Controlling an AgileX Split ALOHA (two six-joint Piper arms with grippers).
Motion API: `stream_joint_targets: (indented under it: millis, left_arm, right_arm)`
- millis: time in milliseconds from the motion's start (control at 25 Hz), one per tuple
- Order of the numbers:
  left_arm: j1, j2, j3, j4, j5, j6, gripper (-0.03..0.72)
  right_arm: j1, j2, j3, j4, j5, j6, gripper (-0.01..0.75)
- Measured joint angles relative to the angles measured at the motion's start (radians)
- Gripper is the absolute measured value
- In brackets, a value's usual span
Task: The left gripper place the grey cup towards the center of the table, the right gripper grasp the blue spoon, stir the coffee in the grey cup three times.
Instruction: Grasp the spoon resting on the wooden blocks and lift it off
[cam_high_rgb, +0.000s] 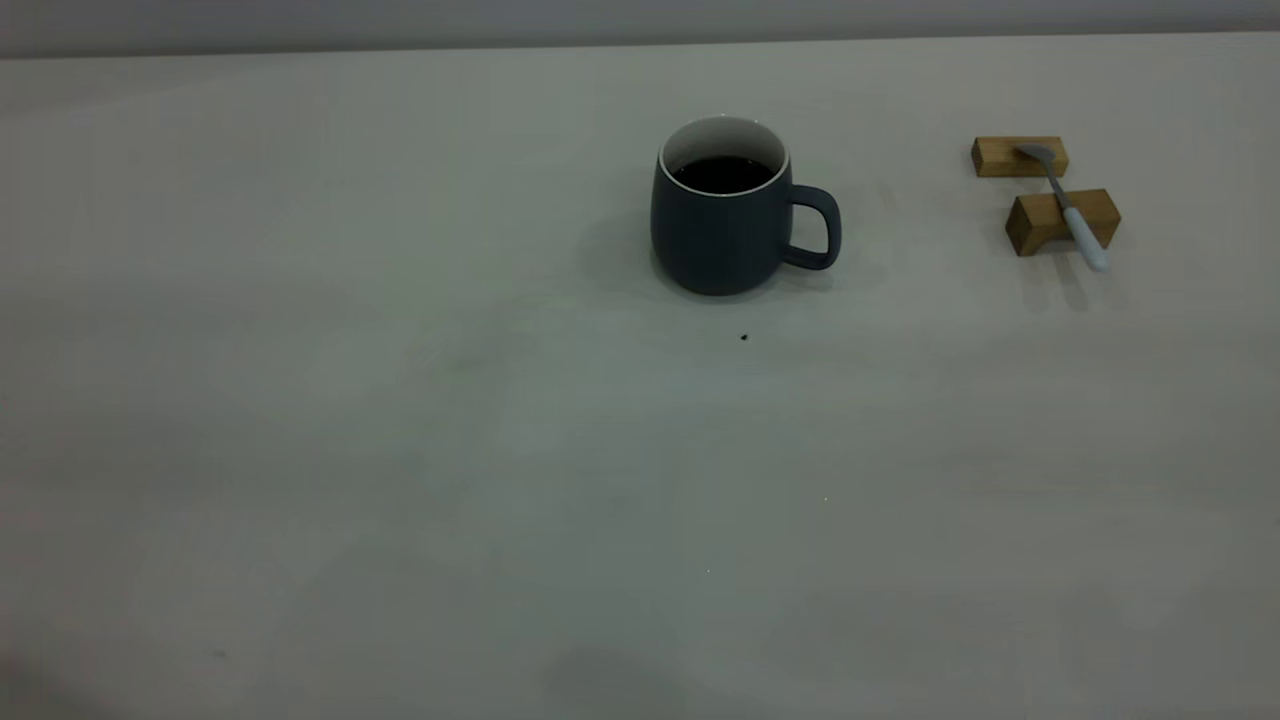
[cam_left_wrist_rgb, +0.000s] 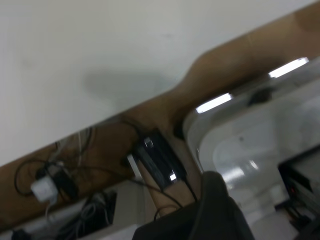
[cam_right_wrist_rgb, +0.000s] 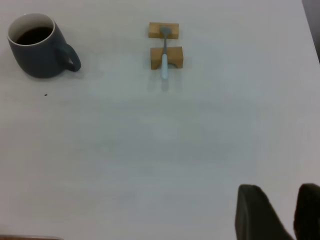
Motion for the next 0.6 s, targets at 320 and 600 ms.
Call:
stream_joint_targets:
  millis: [320,600]
  left_arm:
    - [0.0,-0.254,0.026,0.004,0.021,-0.039,0.585]
    - [0.104,-0.468,0.028,0.005,0.034,-0.041,0.585]
  right_arm:
    - [0.0,0.0,0.0,0.0,0.0,0.0,0.238]
    - [0.0,0.0,0.0,0.0,0.0,0.0,0.238]
